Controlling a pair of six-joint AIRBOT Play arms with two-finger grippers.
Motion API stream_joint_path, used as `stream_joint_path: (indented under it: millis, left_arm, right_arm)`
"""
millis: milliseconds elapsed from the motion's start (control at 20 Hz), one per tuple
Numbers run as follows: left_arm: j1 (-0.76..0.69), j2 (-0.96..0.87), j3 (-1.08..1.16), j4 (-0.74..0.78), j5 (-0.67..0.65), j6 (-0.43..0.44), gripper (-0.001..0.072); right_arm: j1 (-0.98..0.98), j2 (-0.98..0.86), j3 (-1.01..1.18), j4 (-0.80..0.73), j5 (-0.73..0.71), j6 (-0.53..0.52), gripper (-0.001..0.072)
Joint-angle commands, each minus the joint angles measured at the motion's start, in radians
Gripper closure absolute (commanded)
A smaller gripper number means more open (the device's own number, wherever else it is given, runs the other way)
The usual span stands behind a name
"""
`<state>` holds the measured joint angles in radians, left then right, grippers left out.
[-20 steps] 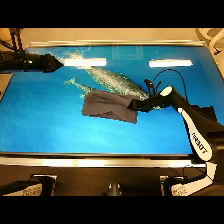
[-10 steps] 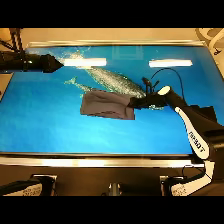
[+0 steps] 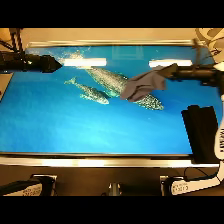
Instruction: Fold the shirts.
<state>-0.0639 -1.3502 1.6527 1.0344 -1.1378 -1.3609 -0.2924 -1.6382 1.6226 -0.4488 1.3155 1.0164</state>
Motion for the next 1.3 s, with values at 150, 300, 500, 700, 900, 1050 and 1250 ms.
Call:
stream_joint_path:
  millis: [150,300,500,700,900,1050,1250]
  left_arm:
    - [0.0,-0.001,0.0,0.006,0.0,0.0,0.0682]
    - [0.0,-0.001,0.0,0.006,0.0,0.0,0.0682]
    - [0.0,-0.001,0.0,0.006,0.0,0.0,0.0682]
    - [0.0,-0.001,0.0,0.006,0.0,0.0,0.0682]
    - [0.0,-0.001,0.0,0.006,0.0,0.0,0.0682]
    - [0.0,-0.001,0.0,0.006,0.0,0.001,0.0682]
    - [0.0,-0.001,0.0,0.006,0.001,0.005,0.0682]
  right_arm:
    - [-0.364,0.067,0.068,-0.151,0.176,0.065,0.0686]
    - [-0.513,0.097,0.068,-0.202,0.17,0.09,0.0686]
    - [-0.654,0.131,0.068,-0.226,0.164,0.101,0.0686]
    - [-0.691,0.142,0.067,-0.302,0.193,0.101,0.0686]
    - [-0.69,0.155,0.067,-0.327,0.181,0.128,0.0687]
    - [-0.691,0.201,0.067,-0.453,0.174,0.23,0.0687]
    - [-0.69,0.256,0.065,-0.73,0.288,0.258,0.0686]
